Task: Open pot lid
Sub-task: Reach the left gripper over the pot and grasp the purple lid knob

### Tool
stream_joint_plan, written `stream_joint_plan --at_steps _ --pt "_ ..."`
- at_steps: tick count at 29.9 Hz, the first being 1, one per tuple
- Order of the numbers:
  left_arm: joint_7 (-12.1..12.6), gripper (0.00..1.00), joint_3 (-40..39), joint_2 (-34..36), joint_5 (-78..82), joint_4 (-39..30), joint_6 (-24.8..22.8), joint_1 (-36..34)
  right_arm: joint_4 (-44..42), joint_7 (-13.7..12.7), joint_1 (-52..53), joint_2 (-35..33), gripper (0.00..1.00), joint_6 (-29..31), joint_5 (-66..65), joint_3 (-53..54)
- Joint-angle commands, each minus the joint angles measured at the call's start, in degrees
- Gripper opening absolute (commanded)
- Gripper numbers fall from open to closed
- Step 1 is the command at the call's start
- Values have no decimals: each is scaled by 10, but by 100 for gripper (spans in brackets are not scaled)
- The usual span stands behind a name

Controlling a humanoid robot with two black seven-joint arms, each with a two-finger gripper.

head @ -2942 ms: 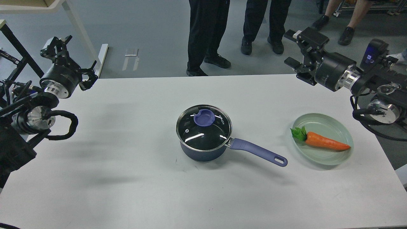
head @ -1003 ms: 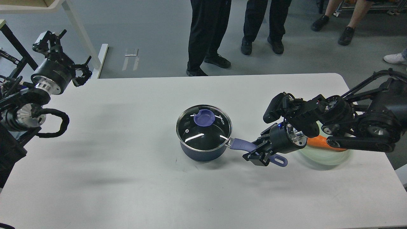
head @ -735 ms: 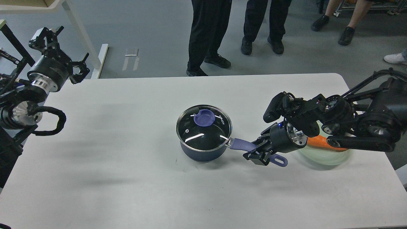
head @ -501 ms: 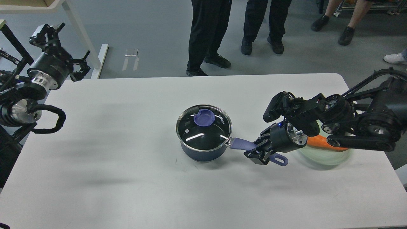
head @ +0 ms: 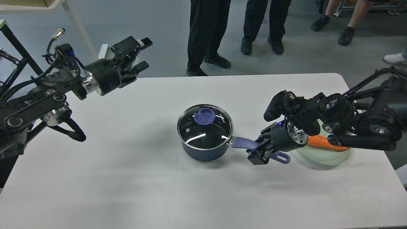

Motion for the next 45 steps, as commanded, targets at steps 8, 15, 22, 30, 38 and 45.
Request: stream_joint_plan --at_steps 8,15,22,30,38,45 --pt "0 99 12 -51 322 -70 27 -6 0 0 -2 -1 25 0 0 0" --pt "3 99 102 -74 505 -66 103 -21 0 0 -2 0 25 2 -1 0" --pt "7 99 146 -93 548 -61 141 -24 0 0 -2 -1 25 2 0 0" --pt "20 99 153 -118 568 -17 159 -24 0 0 -1 0 25 3 0 0" --pt "18 95 155 -121 568 -16 159 -19 0 0 0 0 25 4 0 0" --pt "17 93 171 -132 568 0 169 -20 0 0 0 0 25 6 0 0"
